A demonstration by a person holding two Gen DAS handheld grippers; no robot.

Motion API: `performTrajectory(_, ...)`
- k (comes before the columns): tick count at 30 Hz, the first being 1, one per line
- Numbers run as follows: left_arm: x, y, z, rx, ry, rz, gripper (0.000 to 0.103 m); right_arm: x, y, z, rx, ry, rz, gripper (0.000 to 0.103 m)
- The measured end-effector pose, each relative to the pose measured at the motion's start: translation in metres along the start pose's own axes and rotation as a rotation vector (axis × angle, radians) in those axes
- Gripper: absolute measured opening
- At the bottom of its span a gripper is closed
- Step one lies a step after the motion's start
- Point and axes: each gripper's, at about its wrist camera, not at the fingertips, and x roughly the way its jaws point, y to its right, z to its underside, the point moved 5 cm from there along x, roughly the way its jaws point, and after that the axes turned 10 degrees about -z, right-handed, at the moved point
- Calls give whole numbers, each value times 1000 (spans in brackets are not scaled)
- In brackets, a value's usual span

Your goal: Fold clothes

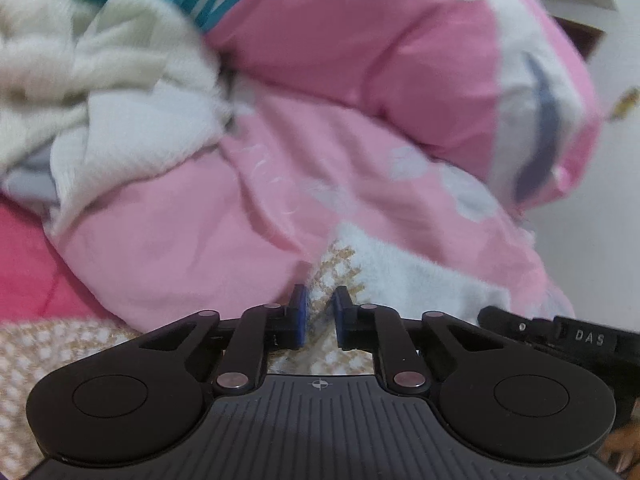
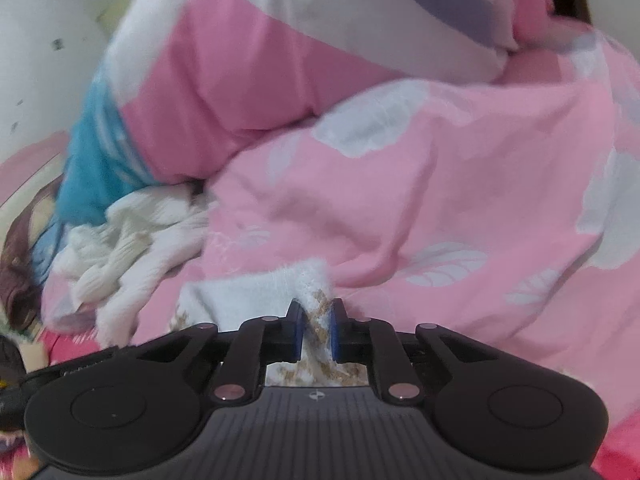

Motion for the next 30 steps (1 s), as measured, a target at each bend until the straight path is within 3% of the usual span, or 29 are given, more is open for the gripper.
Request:
performTrajectory(3, -32, 7, 7, 69, 13, 43, 11, -31, -20, 9, -106, -43, -3, 12)
performTrajectory(7, -74, 14, 33, 209, -10, 72, 11, -71, -46, 47, -298, -146, 27, 12)
performTrajectory(10, -91, 5, 67, 258, -110, 81, 13, -90, -60, 97, -455, -244, 74, 14)
performTrajectory(12, -103, -2, 89, 291, -176, 86, 18, -95, -58, 129, -492, -315, 100, 20)
performTrajectory(14, -111, -15, 107, 259, -249, 104, 25, -100, -55, 161, -515, -387, 124, 20)
performTrajectory(17, -120, -36, 113, 174, -277, 111, 28, -117, -47, 170, -441, -378, 115, 21)
performTrajectory(22, -125, -59, 84, 13, -198, 120, 44, -141, -17, 125, -76, -175, 7, 25)
performTrajectory(26, -96, -62, 66, -125, -210, 146, 72, -119, 19, 107, 234, -101, -67, 34)
performTrajectory(30, -57, -67, 61, -232, -259, 139, 73, -78, 48, 106, 421, -91, -100, 34)
